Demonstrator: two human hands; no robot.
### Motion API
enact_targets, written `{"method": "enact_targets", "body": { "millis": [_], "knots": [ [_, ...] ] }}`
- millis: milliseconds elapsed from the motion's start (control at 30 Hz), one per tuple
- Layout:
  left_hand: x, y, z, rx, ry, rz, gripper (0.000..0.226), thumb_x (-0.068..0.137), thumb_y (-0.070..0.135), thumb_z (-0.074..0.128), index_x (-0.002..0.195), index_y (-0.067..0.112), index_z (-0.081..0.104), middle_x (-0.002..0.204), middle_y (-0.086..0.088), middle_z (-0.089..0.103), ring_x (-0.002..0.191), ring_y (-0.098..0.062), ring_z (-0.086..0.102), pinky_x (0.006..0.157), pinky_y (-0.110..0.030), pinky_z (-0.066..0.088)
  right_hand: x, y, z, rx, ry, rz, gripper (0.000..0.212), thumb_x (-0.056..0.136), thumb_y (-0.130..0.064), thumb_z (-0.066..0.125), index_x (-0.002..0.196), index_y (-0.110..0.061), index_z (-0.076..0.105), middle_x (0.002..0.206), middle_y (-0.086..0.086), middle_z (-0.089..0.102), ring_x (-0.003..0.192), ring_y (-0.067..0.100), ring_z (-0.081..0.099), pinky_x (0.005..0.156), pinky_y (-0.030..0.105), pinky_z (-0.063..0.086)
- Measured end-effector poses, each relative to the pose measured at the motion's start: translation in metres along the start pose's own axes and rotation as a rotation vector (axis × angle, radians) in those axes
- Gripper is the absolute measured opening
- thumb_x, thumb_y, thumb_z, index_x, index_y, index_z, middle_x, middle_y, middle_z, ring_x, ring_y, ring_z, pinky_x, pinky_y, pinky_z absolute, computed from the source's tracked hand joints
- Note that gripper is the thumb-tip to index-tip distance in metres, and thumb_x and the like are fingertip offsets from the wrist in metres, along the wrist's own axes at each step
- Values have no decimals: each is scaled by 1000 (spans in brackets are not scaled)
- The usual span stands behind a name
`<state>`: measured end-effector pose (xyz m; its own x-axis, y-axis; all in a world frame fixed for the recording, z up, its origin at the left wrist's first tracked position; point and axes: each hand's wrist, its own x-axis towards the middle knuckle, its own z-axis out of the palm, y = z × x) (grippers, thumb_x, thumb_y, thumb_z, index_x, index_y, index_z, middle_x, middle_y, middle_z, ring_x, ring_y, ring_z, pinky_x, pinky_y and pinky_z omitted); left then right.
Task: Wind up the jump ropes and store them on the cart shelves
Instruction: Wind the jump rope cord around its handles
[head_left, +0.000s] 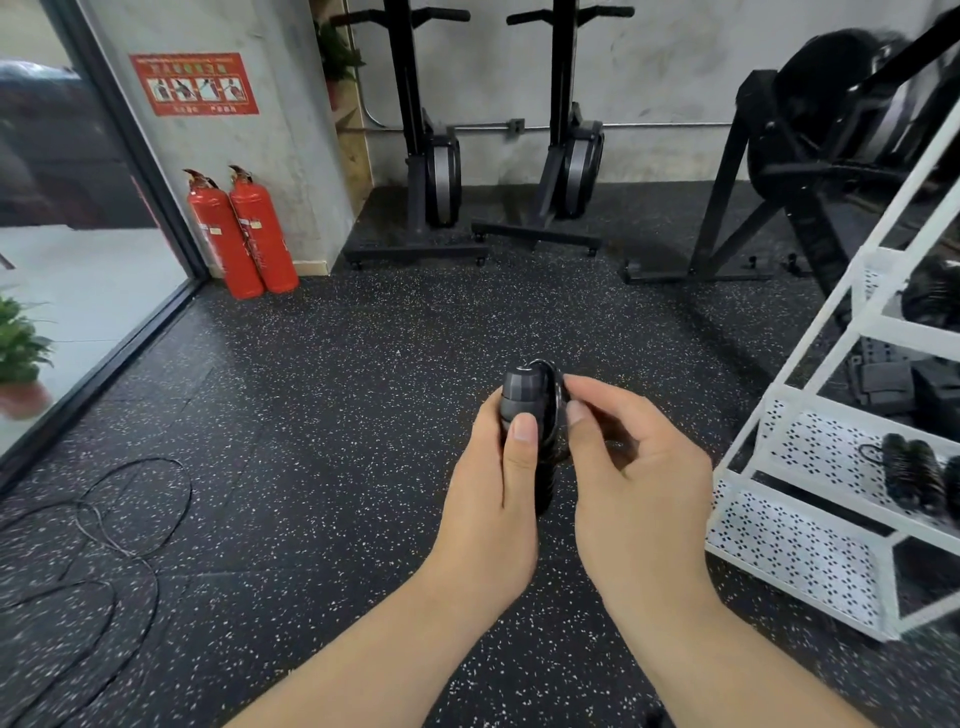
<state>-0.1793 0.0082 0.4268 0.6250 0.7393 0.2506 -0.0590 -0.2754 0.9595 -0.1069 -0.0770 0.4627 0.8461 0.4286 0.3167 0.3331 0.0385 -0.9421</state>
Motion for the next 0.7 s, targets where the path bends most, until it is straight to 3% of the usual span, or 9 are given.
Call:
{"method": "enact_targets", "body": {
  "millis": [100,367,467,600,700],
  "knots": [
    [1,-1,0,-17,3,-1,42,114,46,35,150,30,50,133,16,69,127,-8,65,110,-47,51,-1,1,2,-9,-1,-13,25,101,-15,71,109,-38,79,108,-16,72,99,5,70,84,21,57],
    [-1,-6,-7,79,-30,26,46,113,47,35,156,33,43,141,18,64,134,-5,59,114,-42,48,4,3,2,-1,-24,76,11,93,-24,82,93,-34,80,89,-19,78,88,5,74,85,35,59],
    [0,-9,-10,143,-50,47,50,113,51,33,159,32,41,146,17,60,137,-6,56,116,-41,46,11,4,0,96,-25,164,11,90,-20,85,94,-29,81,87,-10,79,83,9,75,81,36,61],
    [2,-9,-12,185,-87,56,52,112,54,32,159,33,41,143,19,61,134,-4,57,113,-38,47,21,4,-6,266,-84,352,19,89,-7,83,102,-20,78,85,0,80,76,12,73,68,27,58],
    [1,-9,-13,191,-99,60,52,111,54,32,157,34,42,139,21,63,131,-1,58,110,-30,47,27,6,-10,408,-153,504,19,87,-6,84,103,-17,81,96,6,81,85,17,76,73,31,60]
  ]
}}
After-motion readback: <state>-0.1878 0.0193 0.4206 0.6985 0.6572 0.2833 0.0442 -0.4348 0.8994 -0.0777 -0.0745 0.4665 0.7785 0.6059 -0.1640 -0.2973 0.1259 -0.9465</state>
